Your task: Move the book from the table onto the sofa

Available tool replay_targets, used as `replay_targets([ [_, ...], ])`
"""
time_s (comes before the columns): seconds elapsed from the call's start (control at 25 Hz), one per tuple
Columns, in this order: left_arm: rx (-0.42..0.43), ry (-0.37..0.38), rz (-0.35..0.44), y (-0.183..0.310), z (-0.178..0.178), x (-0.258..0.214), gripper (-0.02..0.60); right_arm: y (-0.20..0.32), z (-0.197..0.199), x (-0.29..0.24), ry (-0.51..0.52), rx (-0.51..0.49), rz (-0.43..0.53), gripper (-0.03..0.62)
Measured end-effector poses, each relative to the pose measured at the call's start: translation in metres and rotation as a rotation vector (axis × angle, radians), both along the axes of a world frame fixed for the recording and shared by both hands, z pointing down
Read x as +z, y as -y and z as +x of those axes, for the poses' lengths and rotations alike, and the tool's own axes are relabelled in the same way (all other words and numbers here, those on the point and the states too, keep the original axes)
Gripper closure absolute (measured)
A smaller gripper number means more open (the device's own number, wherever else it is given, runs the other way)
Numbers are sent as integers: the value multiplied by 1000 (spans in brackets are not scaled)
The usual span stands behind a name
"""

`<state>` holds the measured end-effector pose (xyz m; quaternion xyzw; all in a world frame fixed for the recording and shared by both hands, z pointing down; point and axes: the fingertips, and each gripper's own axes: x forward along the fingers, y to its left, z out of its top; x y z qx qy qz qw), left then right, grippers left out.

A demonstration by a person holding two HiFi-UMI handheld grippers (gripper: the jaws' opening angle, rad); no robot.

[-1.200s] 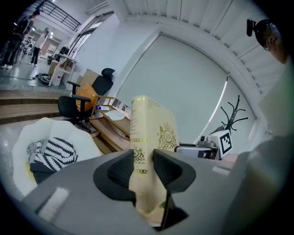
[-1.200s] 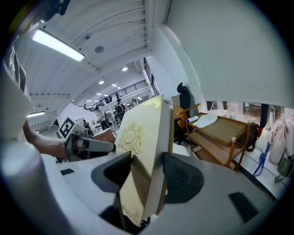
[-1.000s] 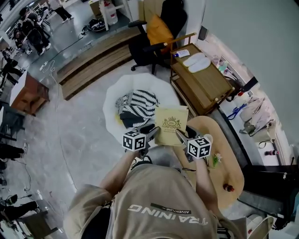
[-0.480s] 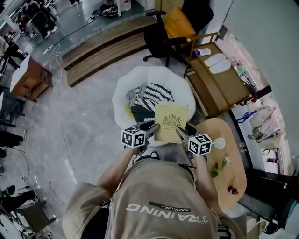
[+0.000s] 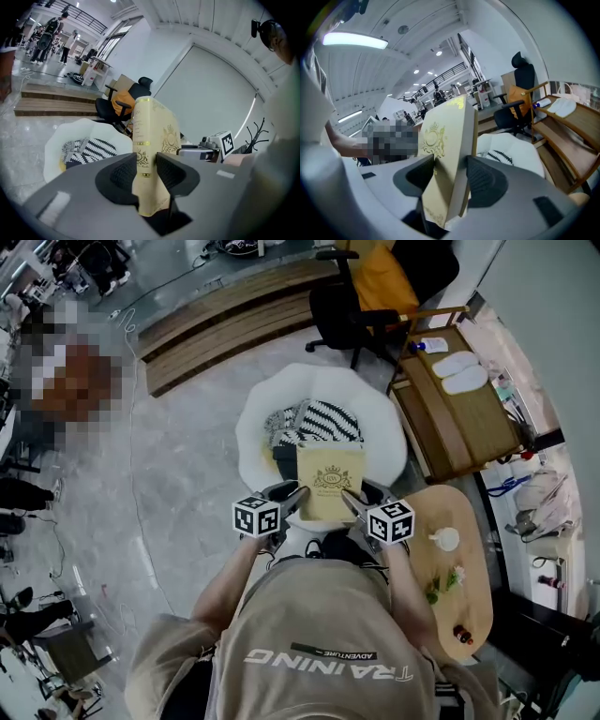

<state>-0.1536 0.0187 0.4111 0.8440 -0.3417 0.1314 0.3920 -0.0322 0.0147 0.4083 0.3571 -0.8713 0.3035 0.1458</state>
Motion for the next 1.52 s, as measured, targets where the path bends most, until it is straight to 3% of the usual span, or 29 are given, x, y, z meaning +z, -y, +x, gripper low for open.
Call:
replay_targets([
  [0.16,-50,41,-45,18,-3,9,460,22,-3,11,25,-61,-41,378],
  [0.36,-76,88,-64,55,3,17,460,59,3,28,82,-57,-81,378],
  [0.68,-45,71,-152,88,23,64,460,92,23,71,40,-50,-172,378],
  [1.0,38,28,-298,105,33,174,460,101,31,175,-16,9,-304,378],
  [1.2,84,5,-385,104,45,279,460,100,42,272,-39,75,-392,379],
  [1.36,145,31,-427,99,51,363,460,108,49,343,-63,117,-421,379],
  [1.52,113,6,-524,83,66,431,460,107,64,404,-127,113,-476,379],
])
